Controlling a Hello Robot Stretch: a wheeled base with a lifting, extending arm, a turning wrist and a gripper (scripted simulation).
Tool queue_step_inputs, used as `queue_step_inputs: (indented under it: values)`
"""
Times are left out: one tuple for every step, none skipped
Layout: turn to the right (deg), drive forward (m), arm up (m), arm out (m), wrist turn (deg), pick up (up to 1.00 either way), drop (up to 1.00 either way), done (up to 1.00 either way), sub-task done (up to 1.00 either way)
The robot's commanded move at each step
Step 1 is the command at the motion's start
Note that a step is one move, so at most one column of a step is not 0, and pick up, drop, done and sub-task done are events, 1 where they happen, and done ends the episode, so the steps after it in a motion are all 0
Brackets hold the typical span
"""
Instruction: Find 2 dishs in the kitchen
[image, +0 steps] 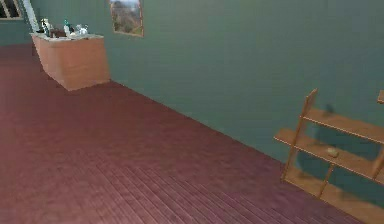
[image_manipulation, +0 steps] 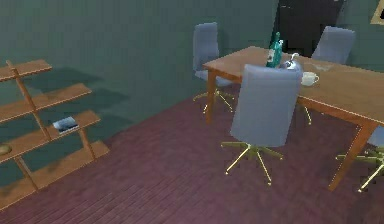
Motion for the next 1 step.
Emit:
queue_step_inputs:
  values:
    - [-39.0, 0.0, 0.0, 0.0, 0.0, 0.0, 0.0, 0.0, 0.0]
